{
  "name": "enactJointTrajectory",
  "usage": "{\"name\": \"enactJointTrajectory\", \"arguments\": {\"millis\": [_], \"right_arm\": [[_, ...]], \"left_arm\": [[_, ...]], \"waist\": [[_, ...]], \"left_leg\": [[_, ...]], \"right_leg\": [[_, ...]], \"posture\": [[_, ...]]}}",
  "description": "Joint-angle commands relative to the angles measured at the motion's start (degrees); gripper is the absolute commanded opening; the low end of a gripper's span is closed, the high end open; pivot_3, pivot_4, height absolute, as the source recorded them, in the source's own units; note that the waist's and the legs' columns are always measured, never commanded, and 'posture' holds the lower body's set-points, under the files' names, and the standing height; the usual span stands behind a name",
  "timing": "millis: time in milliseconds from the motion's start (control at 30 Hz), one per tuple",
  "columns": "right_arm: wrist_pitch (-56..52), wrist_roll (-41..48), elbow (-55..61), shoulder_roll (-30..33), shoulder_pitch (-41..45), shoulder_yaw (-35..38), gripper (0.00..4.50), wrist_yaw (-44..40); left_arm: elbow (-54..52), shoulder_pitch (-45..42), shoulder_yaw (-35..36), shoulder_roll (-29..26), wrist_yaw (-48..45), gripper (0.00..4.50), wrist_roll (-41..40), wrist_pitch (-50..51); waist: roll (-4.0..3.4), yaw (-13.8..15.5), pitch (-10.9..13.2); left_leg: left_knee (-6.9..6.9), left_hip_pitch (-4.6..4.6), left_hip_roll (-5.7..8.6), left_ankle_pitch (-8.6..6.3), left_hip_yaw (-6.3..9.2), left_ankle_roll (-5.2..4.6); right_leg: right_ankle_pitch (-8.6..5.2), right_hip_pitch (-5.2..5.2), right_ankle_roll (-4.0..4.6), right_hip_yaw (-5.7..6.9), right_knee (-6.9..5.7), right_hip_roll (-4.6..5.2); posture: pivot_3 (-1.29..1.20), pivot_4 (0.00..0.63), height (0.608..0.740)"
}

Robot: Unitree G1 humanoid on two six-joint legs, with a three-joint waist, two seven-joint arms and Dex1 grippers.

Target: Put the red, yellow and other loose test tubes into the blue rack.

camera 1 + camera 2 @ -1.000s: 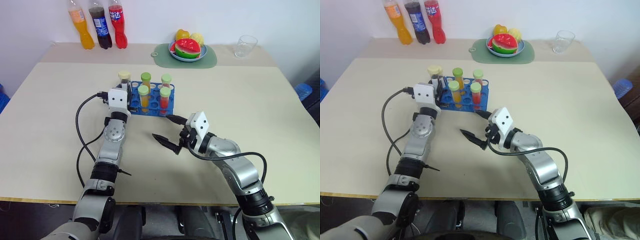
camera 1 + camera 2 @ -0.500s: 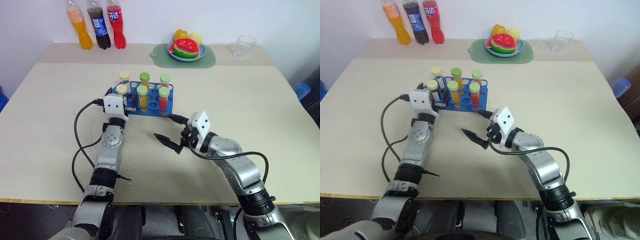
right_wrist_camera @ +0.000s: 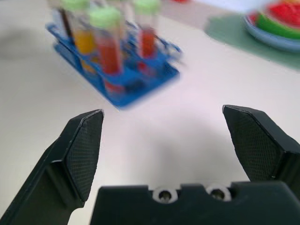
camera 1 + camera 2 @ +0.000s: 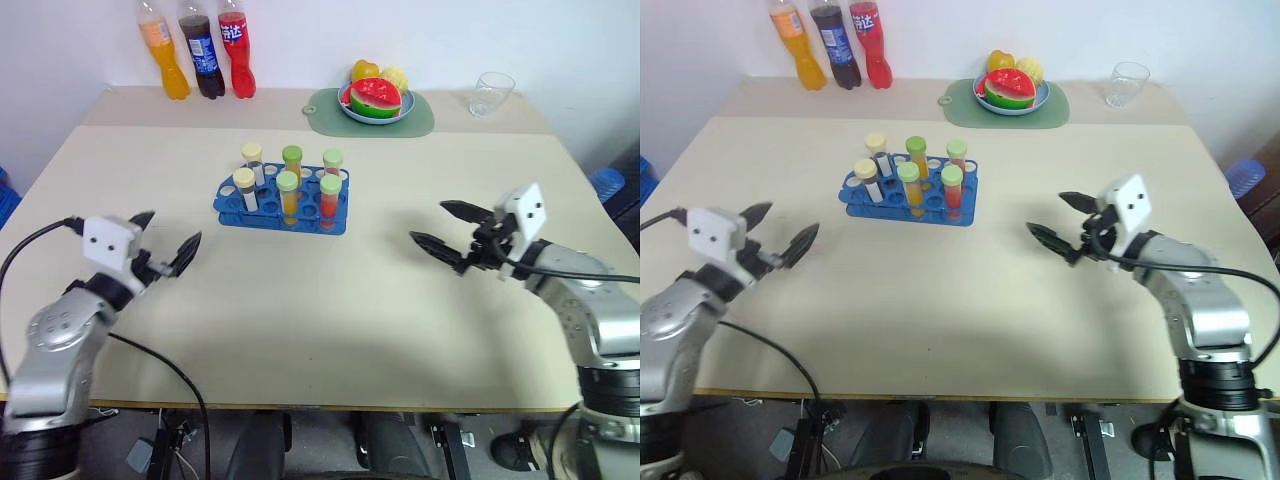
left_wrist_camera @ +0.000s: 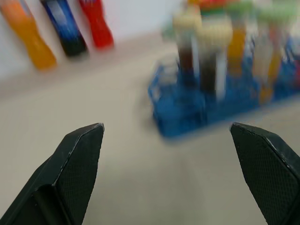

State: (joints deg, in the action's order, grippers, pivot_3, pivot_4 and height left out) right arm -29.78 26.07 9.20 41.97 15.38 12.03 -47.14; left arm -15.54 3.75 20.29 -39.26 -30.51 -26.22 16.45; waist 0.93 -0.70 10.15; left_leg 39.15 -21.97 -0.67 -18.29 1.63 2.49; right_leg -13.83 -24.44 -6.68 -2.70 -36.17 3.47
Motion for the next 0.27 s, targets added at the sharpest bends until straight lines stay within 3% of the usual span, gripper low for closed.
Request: {"name": "enactJointTrajectory", "arguments": {"millis": [33,267], "right_arm": [[2.1,0.2,-2.9,3.4,-1.9,3.5,4.5,-3.6],[5.4,-1.6,-5.6,4.6,-3.7,3.5,4.5,-4.2]], "left_arm": [[-3.5,3.6,3.2,-3.0,-4.3,4.42,-2.3,3.5],[-5.4,4.1,4.3,-1.4,-2.6,4.42,-2.3,5.8]], "waist": [[0.0,0.0,0.0],[-0.01,-0.2,0.0]], "left_leg": [[0.0,0.0,-0.01,0.0,0.0,-0.01],[0.0,0.15,-0.05,-0.01,-0.08,-0.01]], "right_leg": [[0.0,0.0,0.0,0.0,0.01,-0.01],[0.0,0.06,0.0,-0.05,-0.04,-0.03]], "posture": [[0.0,0.15,0.734],[0.0,0.15,0.734]]}}
